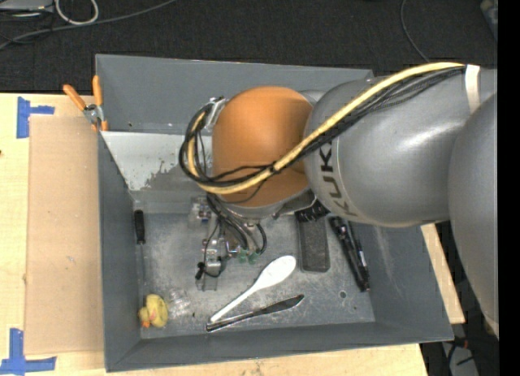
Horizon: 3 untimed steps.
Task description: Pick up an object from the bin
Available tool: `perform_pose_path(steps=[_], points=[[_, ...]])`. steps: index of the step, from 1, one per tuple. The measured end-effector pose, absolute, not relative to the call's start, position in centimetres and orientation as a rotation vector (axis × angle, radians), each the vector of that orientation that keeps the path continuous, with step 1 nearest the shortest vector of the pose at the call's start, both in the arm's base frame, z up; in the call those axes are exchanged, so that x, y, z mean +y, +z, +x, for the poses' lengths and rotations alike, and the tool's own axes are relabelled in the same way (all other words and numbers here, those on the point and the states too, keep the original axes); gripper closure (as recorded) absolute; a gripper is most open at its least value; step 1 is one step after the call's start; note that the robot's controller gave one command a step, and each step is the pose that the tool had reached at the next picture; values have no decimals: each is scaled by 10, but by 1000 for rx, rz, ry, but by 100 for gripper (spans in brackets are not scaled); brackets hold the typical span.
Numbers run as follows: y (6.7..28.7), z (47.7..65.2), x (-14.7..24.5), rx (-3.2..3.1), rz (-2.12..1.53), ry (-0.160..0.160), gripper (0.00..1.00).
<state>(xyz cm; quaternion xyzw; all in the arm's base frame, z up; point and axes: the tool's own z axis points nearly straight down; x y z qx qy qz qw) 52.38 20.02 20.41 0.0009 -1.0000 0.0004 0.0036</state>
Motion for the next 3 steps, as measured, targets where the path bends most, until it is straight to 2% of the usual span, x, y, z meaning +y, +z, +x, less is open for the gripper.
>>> perform_pose_path(steps=[1,2,3], points=[[207,526,199,-3140,-4,0,0],[163,518,146,-3108,459,-4,0],[142,495,106,-3127,247,-1,0]])
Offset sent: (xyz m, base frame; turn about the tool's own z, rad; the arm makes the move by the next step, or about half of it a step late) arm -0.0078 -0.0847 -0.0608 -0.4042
